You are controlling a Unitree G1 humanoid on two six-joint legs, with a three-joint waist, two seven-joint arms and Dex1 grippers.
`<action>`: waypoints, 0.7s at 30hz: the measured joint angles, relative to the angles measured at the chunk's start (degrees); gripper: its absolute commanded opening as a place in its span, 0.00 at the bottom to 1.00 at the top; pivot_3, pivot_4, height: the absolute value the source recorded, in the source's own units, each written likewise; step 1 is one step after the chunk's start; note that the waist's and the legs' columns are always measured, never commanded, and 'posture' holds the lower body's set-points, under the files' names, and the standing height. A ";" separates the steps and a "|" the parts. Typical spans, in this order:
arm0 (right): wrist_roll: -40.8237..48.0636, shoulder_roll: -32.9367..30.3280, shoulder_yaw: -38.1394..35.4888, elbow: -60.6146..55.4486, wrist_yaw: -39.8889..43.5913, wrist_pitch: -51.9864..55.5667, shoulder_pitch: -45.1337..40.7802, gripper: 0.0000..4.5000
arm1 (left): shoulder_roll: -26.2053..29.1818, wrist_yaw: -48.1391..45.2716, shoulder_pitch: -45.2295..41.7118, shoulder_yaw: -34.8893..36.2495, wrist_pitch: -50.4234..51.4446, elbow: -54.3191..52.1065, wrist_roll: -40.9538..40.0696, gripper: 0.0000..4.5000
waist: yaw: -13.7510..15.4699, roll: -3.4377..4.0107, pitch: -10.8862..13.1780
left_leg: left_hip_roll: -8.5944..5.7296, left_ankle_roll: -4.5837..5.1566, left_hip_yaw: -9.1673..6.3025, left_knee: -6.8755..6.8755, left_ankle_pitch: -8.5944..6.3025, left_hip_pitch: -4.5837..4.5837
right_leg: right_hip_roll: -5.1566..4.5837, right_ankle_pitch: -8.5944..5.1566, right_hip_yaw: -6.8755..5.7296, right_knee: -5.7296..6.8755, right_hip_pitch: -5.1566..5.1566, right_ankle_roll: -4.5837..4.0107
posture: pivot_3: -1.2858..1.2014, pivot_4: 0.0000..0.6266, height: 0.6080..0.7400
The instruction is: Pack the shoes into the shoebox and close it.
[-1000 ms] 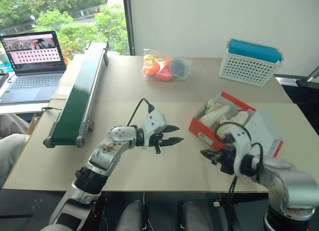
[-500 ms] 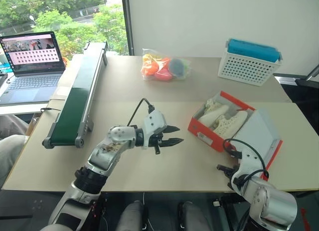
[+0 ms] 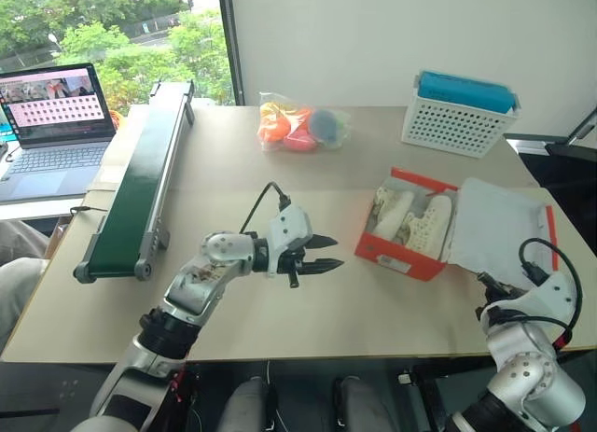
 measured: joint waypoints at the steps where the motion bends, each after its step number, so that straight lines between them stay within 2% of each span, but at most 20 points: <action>1: 3.38 0.00 -0.02 0.78 -1.44 -2.17 0.01 0.01 | 0.00 -0.05 -0.02 0.00 0.00 0.01 0.00 0.45 | -0.04 0.00 0.00 | 0.00 0.00 0.01 0.00 0.00 0.01 | 0.00 0.00 0.02 0.00 0.01 0.00 | 0.52 0.24 0.73; 4: 12.59 0.00 0.67 2.52 -4.19 -8.86 0.00 0.01 | -0.01 -0.20 -0.23 0.00 0.00 0.03 0.00 0.45 | -0.19 0.01 0.00 | 0.02 0.00 0.02 0.00 0.00 0.06 | 0.01 0.00 0.05 0.02 0.02 0.00 | 0.52 0.24 0.73; 8: 20.02 0.00 4.51 3.07 -5.50 -16.16 0.05 0.01 | -0.04 -0.44 -0.39 -0.01 0.00 0.13 0.00 0.45 | -0.36 0.04 0.00 | 0.03 0.01 0.03 0.00 0.00 0.07 | 0.03 0.00 0.10 0.03 0.00 0.00 | 0.52 0.24 0.73; 13: 20.58 -0.54 12.38 -0.07 -4.08 -20.13 -1.20 0.01 | -0.03 -0.52 -0.45 -0.01 0.00 0.19 0.01 0.45 | -0.30 0.09 0.03 | 0.03 0.01 0.05 0.00 0.00 0.05 | 0.03 0.00 0.11 0.03 -0.03 0.00 | 0.52 0.24 0.73; 16: 17.44 -3.87 24.22 -4.61 -2.04 -18.14 3.52 0.01 | -0.28 -0.51 -0.66 -0.04 0.02 0.17 -0.02 0.45 | -0.27 0.08 0.01 | 0.07 0.01 0.01 -0.05 0.00 0.07 | 0.06 -0.05 0.05 0.01 0.02 -0.03 | 0.52 0.24 0.73; 17: 15.83 -5.54 28.80 -4.50 -1.34 -15.84 5.13 0.01 | -0.22 -0.49 -0.70 0.00 0.07 0.20 -0.02 0.45 | -0.27 0.09 0.03 | 0.05 0.00 0.03 -0.04 0.00 0.04 | 0.04 -0.06 0.08 0.03 -0.02 -0.04 | 0.52 0.24 0.73; 19: 11.33 -15.84 38.11 -4.18 1.03 -10.23 5.04 0.01 | -0.49 -0.50 -0.77 -0.11 0.10 0.19 -0.05 0.45 | -0.25 0.22 0.10 | -0.06 0.10 0.18 0.08 -0.03 0.01 | -0.09 -0.05 0.20 0.00 -0.02 -0.04 | 0.52 0.24 0.73; 21: 7.72 -25.24 43.99 -4.23 3.89 -5.44 2.58 0.01 | -0.48 -0.49 -0.78 -0.09 0.11 0.18 -0.07 0.45 | -0.14 0.20 0.09 | -0.04 0.17 0.15 0.16 -0.07 0.04 | -0.09 -0.07 0.15 -0.09 0.06 -0.05 | 0.52 0.24 0.73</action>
